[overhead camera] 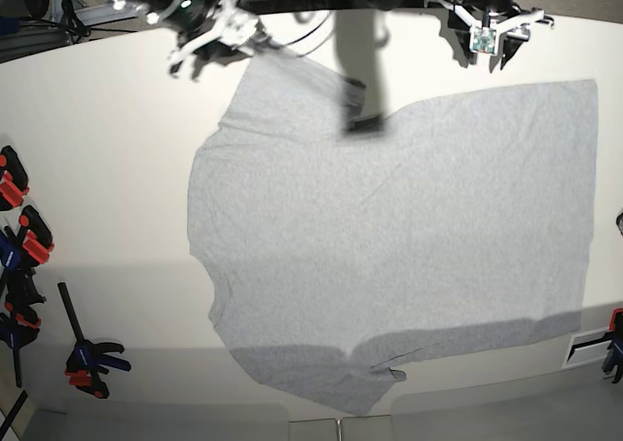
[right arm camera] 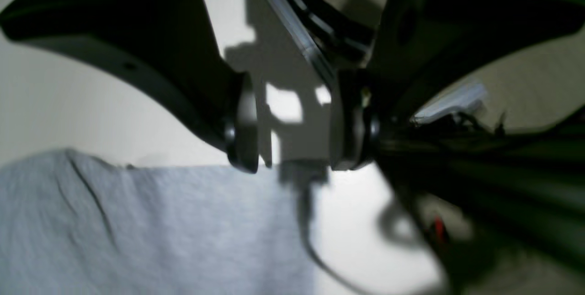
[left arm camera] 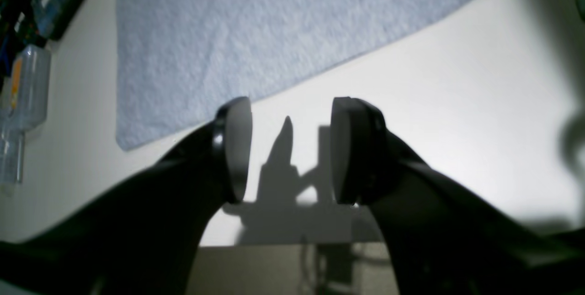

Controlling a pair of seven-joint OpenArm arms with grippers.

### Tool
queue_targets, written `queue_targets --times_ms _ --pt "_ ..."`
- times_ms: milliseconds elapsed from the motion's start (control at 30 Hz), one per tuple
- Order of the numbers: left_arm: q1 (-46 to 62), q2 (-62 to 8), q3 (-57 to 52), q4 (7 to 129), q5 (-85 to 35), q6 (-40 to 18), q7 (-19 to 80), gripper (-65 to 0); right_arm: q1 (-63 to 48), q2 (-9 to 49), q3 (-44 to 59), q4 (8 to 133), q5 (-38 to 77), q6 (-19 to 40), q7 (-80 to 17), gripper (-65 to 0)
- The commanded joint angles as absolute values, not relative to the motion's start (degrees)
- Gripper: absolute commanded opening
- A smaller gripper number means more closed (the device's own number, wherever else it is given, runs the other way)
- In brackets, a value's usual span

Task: Fold the T-shirt properly

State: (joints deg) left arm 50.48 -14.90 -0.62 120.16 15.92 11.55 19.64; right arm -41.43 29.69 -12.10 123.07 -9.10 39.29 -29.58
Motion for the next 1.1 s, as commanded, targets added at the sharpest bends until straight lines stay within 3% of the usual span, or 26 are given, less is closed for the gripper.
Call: queue_targets --times_ms 0,133,267,367,567,800,1067 --pt "51.1 -15.7 -0.7 121.2 16.6 12.3 18.8 -39.0 -41.6 30.2 -13.5 125.3 -9.8 38.4 -30.2 -40.4" --pt "51.1 -16.1 -0.7 121.2 22.6 12.2 21.9 -39.0 -41.6 30.2 -20.3 128.0 -14.5 34.9 -36.7 -40.4" --pt "51.1 -16.2 -0.7 121.2 27.5 12.3 25.5 -39.0 -41.6 30.1 -25.1 127.9 -21.9 26.5 -37.0 -40.7" --pt "51.1 -16.4 -0.7 121.2 27.6 12.3 25.1 -39.0 -41.6 30.2 -26.7 127.9 -26.4 21.4 -36.9 -45.1" --pt "51.1 -16.4 -0.7 121.2 27.6 12.3 24.8 -39.0 -41.6 30.1 -26.7 127.3 -26.9 21.3 -36.1 -45.6" --pt "51.1 -16.4 -0.7 121.2 27.6 12.3 24.8 -39.0 -41.6 28.8 -26.7 126.0 -26.9 20.5 -37.1 -31.1" --pt "51.1 -16.4 -0.7 121.2 27.6 12.2 24.8 -39.0 -40.6 27.9 -26.7 125.8 -23.2 20.0 -35.0 -31.2"
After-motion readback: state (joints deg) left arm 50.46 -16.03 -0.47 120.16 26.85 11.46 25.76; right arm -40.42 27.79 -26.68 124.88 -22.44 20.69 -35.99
